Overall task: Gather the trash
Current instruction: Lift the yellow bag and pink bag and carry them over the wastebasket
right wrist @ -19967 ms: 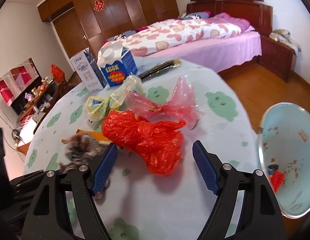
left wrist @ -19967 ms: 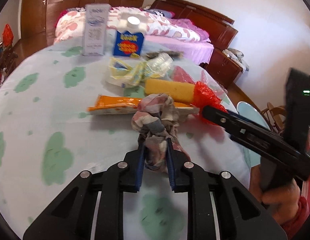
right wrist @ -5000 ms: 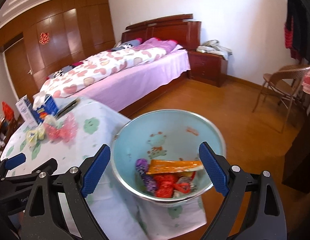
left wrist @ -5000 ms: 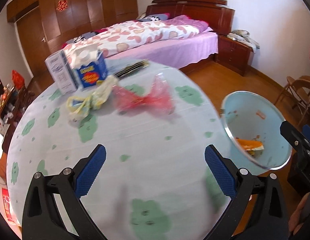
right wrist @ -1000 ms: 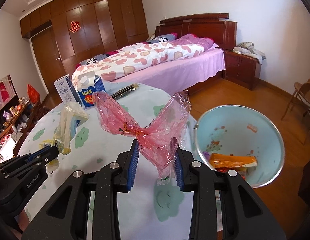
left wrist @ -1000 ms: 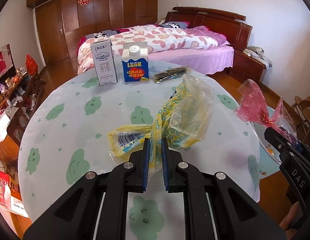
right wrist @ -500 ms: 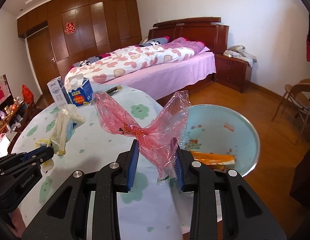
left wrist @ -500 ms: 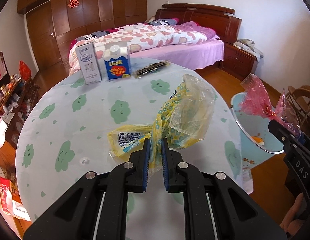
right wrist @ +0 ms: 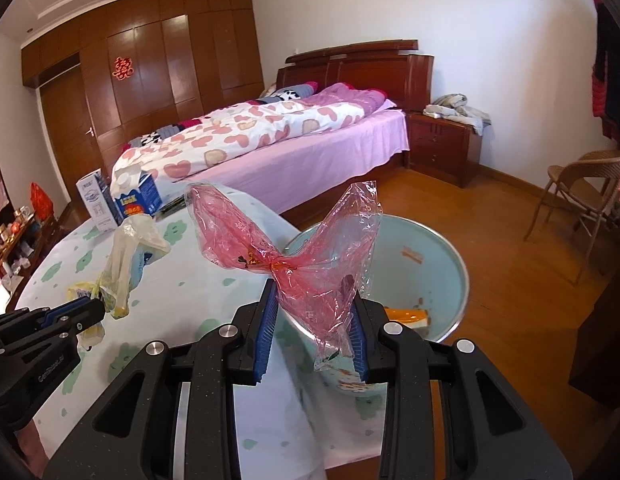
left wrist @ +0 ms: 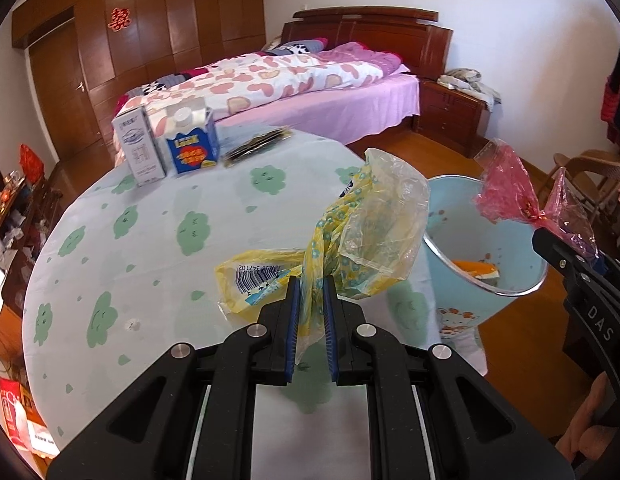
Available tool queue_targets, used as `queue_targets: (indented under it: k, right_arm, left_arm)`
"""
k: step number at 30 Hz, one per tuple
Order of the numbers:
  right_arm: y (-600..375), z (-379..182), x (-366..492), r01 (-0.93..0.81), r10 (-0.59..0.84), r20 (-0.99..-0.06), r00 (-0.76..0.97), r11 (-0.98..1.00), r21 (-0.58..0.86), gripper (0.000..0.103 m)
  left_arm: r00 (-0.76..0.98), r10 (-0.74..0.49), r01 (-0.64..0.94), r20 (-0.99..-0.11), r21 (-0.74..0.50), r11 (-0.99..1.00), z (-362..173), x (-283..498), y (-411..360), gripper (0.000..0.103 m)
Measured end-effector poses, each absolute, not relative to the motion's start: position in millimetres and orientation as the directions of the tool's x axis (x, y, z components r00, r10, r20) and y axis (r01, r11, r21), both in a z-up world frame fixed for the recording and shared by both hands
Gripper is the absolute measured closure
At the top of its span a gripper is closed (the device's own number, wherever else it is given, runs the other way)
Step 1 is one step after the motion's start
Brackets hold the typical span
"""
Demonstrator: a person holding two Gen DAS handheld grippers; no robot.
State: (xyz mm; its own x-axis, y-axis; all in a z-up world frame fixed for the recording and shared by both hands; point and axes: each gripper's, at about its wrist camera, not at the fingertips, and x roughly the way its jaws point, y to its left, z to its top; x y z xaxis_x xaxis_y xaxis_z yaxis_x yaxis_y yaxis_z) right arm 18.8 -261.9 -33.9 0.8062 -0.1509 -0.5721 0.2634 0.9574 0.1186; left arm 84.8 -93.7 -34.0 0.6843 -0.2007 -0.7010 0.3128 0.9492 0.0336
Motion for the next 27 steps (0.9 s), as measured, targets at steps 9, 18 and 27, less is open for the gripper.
queue_targets:
  k: [9,18,27]
  right_arm:
    - [-286.4,-33.8,11.9,0.323,-0.196,-0.571,0.797,0.938,0.128,0.07]
    - [-308.5,-34.3,9.1,0.378,-0.237,-0.569,0.787,0.915,0.143,0.07]
    - [-334.0,-33.9,7.8,0.441,-0.285,-0.571,0.77,0.884,0.153,0.07]
  left_arm:
    - [0.678,-0.231,0.357,-0.698,0.038,0.933,-32.2,85.3,-118.1,0.091]
    - [0.677,-0.252,0.382,-0.692,0.036,0.924,-29.1,90.8,-137.6,0.091]
    - [0.664,-0.293,0.412,-0.688,0.011,0.911,-26.9,98.6,-160.2,0.091]
